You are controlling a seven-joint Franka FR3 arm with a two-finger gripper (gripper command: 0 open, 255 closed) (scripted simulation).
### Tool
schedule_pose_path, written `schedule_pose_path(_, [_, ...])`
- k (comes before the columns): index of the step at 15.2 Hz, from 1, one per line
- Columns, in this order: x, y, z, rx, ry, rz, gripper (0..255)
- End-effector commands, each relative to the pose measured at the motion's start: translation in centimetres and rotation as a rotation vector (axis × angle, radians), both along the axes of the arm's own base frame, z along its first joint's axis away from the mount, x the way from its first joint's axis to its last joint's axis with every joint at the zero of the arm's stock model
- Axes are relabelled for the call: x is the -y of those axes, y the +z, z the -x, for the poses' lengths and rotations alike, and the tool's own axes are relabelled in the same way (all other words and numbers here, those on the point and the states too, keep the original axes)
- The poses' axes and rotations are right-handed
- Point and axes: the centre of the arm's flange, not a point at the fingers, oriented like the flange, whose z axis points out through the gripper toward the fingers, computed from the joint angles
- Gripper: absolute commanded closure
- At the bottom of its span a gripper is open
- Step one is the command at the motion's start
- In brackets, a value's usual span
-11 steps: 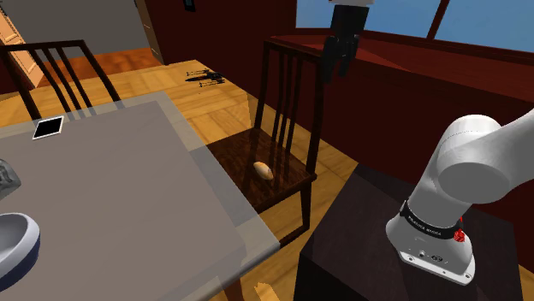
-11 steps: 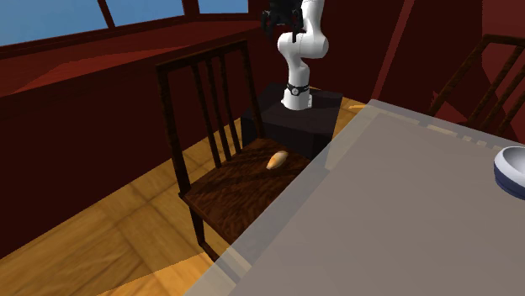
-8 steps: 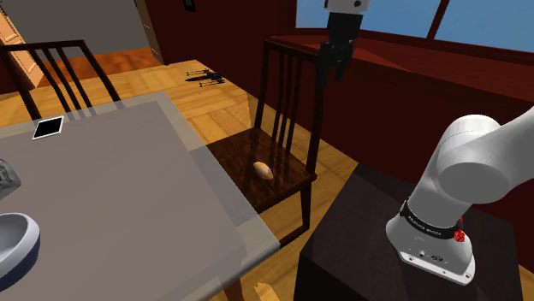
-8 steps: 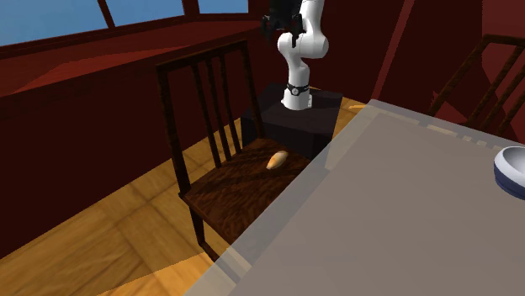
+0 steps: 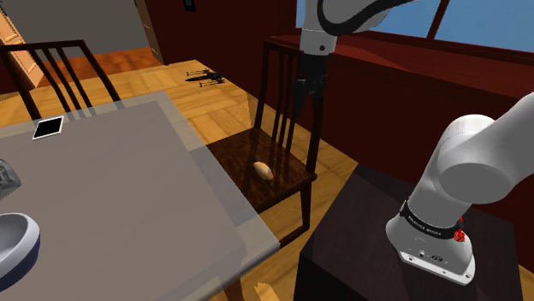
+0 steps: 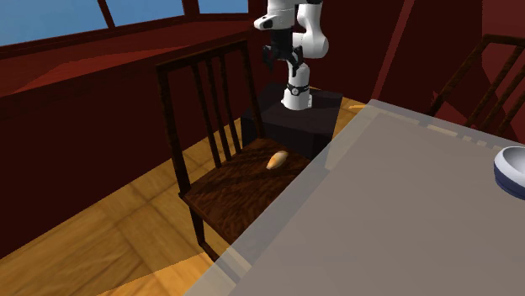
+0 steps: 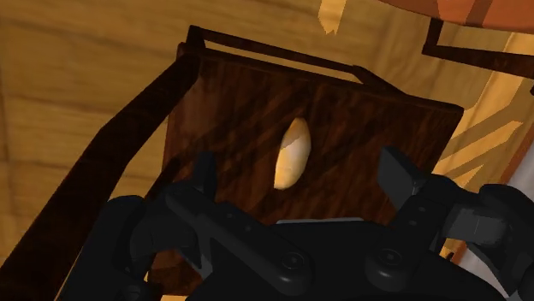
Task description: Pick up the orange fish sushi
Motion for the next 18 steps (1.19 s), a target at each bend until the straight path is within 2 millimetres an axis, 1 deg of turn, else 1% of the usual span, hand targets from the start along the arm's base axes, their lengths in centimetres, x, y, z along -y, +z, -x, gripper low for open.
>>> schedule_pose_path(1, [-0.6, -2.4, -1.0, -0.001, -0.006, 0.003, 0])
schedule_pose_path(18, [-5.1, -21.7, -11.9, -0.028, -0.052, 0.026, 0])
